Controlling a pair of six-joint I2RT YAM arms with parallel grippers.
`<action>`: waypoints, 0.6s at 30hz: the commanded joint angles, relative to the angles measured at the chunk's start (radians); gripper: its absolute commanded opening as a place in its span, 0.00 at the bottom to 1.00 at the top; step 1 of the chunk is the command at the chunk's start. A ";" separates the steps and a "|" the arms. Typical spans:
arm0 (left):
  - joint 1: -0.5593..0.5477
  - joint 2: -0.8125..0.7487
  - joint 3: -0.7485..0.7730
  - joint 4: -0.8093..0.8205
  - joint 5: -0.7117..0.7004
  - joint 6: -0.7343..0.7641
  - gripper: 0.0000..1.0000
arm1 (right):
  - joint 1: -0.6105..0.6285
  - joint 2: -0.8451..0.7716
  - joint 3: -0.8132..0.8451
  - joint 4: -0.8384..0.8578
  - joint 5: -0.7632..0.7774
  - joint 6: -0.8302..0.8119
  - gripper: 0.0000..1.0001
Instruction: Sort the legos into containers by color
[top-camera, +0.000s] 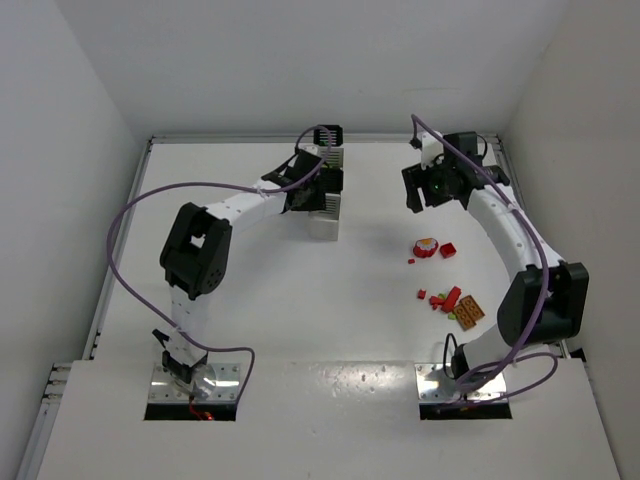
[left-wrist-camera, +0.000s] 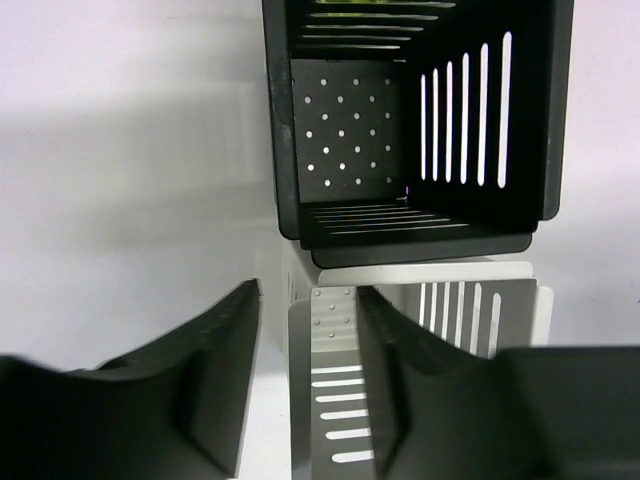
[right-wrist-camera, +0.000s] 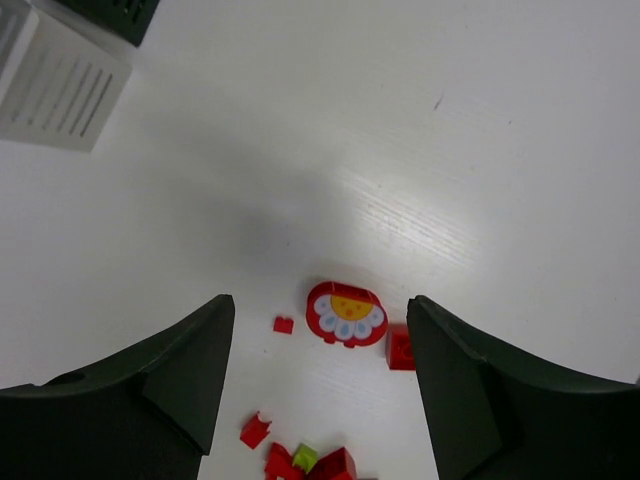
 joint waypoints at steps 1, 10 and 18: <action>-0.004 -0.082 0.007 -0.007 0.006 -0.013 0.50 | -0.029 -0.031 -0.024 -0.035 -0.050 -0.045 0.70; -0.026 -0.274 0.007 0.012 -0.066 0.077 0.56 | -0.057 -0.042 -0.142 -0.035 -0.158 -0.146 0.69; 0.114 -0.410 -0.037 -0.112 -0.005 0.105 0.82 | -0.085 -0.120 -0.258 -0.264 -0.171 -0.560 0.54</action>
